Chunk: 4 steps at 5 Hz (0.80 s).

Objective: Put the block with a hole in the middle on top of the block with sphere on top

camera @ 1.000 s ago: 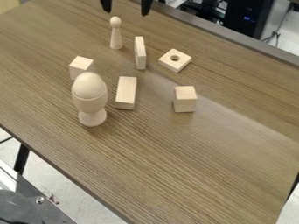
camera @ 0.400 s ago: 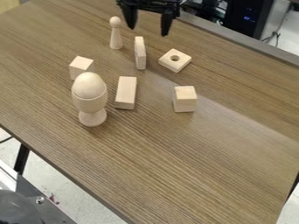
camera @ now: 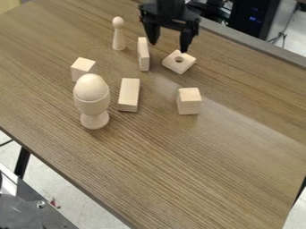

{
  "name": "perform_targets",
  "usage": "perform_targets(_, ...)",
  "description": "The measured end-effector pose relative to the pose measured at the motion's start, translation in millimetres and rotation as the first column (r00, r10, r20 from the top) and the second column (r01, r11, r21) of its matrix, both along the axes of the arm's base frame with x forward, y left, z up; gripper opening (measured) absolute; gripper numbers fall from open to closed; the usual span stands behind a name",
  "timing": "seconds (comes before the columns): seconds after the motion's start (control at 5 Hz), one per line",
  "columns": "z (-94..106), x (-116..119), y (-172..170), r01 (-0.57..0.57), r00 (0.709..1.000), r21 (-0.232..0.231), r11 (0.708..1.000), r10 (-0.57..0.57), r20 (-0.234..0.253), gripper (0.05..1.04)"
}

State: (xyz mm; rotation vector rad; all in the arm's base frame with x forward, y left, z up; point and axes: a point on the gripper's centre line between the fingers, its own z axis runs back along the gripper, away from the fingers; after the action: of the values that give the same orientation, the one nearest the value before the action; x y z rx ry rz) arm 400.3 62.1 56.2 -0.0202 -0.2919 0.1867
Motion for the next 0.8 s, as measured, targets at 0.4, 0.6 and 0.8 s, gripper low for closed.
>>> perform_targets(0.4, -16.6, 11.8, -1.3, 0.017, 1.000, 0.010, 1.000, -0.017, 0.022, 1.001)
perform_targets(0.6, -16.3, 12.8, -2.0, 0.020, 0.999, 0.017, 1.000, -0.020, 0.027, 1.001)
perform_targets(0.8, -15.9, 14.7, -5.3, 0.027, 0.999, 0.021, 0.999, -0.028, 0.035, 1.001)
